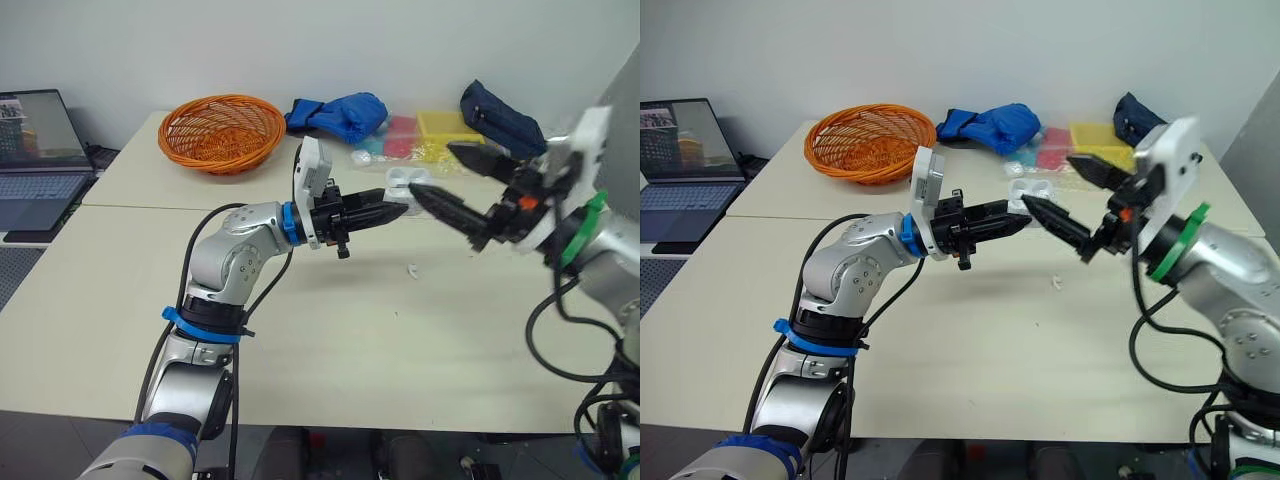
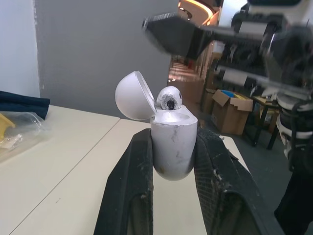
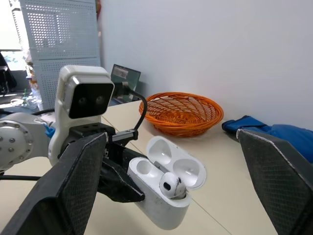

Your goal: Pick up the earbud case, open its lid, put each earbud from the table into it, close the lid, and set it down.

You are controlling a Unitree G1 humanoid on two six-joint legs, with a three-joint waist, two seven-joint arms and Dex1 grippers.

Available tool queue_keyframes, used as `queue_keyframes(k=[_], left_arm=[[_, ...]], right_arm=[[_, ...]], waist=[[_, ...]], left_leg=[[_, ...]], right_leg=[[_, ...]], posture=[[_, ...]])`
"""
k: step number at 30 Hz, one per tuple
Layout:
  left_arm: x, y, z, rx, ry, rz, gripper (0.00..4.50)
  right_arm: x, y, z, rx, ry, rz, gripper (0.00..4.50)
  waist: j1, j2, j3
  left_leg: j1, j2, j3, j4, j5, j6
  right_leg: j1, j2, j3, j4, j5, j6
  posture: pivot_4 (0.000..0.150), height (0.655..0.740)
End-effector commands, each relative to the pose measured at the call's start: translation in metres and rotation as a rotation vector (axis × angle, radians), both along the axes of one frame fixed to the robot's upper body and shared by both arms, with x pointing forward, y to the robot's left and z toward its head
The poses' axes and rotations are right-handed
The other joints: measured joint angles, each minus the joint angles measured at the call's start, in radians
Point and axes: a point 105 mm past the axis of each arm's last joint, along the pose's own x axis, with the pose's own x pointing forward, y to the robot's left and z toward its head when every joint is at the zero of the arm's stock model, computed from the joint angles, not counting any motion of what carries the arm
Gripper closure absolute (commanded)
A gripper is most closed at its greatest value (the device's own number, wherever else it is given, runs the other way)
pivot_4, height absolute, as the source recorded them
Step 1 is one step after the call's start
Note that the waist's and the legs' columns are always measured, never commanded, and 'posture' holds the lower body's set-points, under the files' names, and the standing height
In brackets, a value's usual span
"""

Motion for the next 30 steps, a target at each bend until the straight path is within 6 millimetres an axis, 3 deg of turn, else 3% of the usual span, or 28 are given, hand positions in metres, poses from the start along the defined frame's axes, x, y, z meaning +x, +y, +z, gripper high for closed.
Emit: queue_keyframes(k=[1, 2, 6, 10, 15, 20, 25, 30], left_arm=[[0.003, 0.014, 0.007, -0.006, -0.053, 0.036, 3.74], [0.004, 0.017, 0.007, -0.003, -0.053, 0.046, 3.74], [0.006, 0.027, 0.007, 0.003, -0.055, 0.088, 3.74], [0.006, 0.026, 0.008, -0.003, -0.059, 0.102, 3.74], [0.004, 0.028, 0.008, 0.007, -0.064, 0.115, 3.74], [0.003, 0.026, 0.009, 0.013, -0.073, 0.114, 3.74], [0.002, 0.027, 0.01, 0.016, -0.075, 0.12, 3.74], [0.002, 0.027, 0.01, 0.015, -0.076, 0.117, 3.74]], right_arm=[[0.004, -0.019, 0.006, -0.04, 0.002, -0.053, 0.05], [0.008, -0.026, 0.004, -0.057, 0.019, -0.083, 0.05], [0.033, -0.06, -0.045, -0.128, 0.198, -0.306, 0.05], [0.035, -0.052, -0.08, -0.125, 0.261, -0.309, 0.05], [0.062, -0.023, -0.152, -0.094, 0.386, -0.352, 0.05], [0.082, -0.03, -0.179, -0.103, 0.414, -0.443, 0.05], [0.091, -0.023, -0.207, -0.116, 0.46, -0.472, 0.05], [0.094, -0.014, -0.217, -0.119, 0.471, -0.461, 0.05]], waist=[[-0.001, 0.0, 0.0], [-0.001, 0.0, 0.0], [0.001, 0.0, 0.0], [0.001, 0.0, 0.0], [-0.008, -0.001, 0.0], [-0.004, 0.0, 0.0], [-0.003, 0.0, 0.0], [-0.005, 0.0, 0.0]], left_leg=[[0.0, 0.0, 0.0, -0.001, 0.0, 0.0], [0.0, 0.0, 0.0, -0.001, 0.0, 0.0], [-0.002, 0.001, 0.0, -0.002, 0.0, 0.0], [-0.004, 0.0, 0.0, -0.002, 0.0, 0.001], [-0.003, 0.002, 0.0, -0.001, 0.0, 0.001], [-0.003, 0.001, 0.002, 0.0, 0.0, 0.0], [-0.003, 0.001, 0.002, 0.0, 0.0, 0.0], [-0.003, 0.001, 0.002, 0.0, 0.0, 0.0]], right_leg=[[0.0, 0.0, 0.0, -0.002, 0.001, -0.001], [0.0, 0.0, 0.0, -0.003, 0.001, -0.001], [0.0, 0.0, 0.0, -0.006, 0.002, -0.001], [-0.001, 0.0, 0.0, -0.006, 0.002, 0.0], [-0.001, 0.002, 0.0, -0.005, 0.002, 0.002], [-0.001, 0.002, 0.001, -0.004, 0.003, 0.002], [-0.001, 0.002, 0.001, -0.005, 0.004, 0.002], [-0.001, 0.002, 0.001, -0.005, 0.006, -0.001]], posture=[[0.15, 0.74], [0.15, 0.74], [0.15, 0.74], [0.15, 0.74], [0.15, 0.74], [0.15, 0.74], [0.15, 0.74], [0.15, 0.74]])
